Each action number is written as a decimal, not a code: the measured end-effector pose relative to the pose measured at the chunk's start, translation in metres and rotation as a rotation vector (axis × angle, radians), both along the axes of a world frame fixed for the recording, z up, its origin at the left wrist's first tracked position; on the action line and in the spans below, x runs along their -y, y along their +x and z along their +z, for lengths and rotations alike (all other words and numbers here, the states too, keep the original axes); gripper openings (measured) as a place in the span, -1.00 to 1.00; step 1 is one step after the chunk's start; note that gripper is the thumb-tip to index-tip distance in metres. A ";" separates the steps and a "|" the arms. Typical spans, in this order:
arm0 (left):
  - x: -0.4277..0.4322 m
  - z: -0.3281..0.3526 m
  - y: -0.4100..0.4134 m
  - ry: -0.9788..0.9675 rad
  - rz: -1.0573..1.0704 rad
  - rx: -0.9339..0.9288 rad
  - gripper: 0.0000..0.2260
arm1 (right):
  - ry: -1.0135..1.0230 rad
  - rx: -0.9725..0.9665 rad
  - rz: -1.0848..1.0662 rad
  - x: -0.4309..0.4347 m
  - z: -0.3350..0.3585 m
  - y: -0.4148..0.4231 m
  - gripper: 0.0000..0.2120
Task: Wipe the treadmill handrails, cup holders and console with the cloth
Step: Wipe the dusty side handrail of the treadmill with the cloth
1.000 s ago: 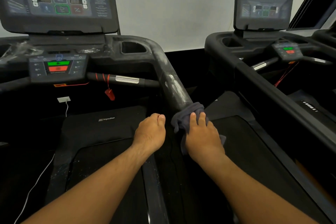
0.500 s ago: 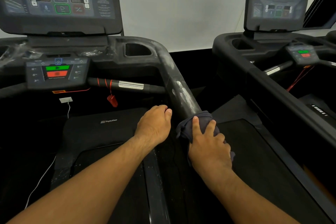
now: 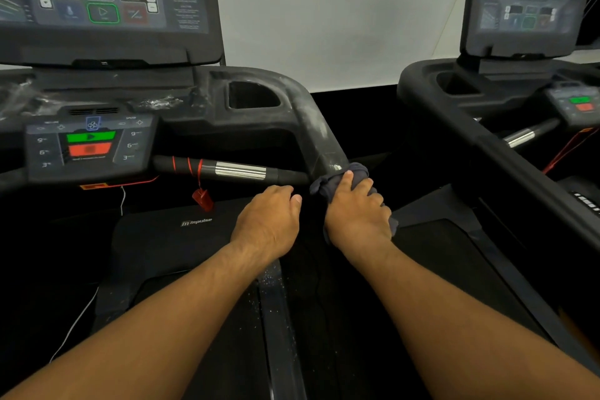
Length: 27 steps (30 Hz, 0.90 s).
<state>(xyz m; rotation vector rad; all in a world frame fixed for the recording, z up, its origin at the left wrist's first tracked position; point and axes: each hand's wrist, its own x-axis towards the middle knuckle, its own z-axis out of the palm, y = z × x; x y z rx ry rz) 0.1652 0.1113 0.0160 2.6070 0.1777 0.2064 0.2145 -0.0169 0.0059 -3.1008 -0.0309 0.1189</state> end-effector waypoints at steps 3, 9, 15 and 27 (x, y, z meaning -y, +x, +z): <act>-0.009 0.002 0.014 0.028 -0.003 0.014 -0.65 | 0.034 0.009 -0.019 -0.013 0.000 0.030 -0.34; -0.020 0.007 0.027 0.077 -0.023 0.003 -0.67 | 0.124 -0.013 -0.023 -0.018 0.004 0.051 -0.34; -0.029 0.008 0.038 0.177 -0.080 -0.030 -0.72 | 0.014 -0.082 0.281 0.026 0.011 -0.006 -0.26; -0.049 0.009 0.069 0.283 -0.061 -0.096 -0.73 | 0.076 0.049 -0.089 -0.029 -0.004 0.063 -0.39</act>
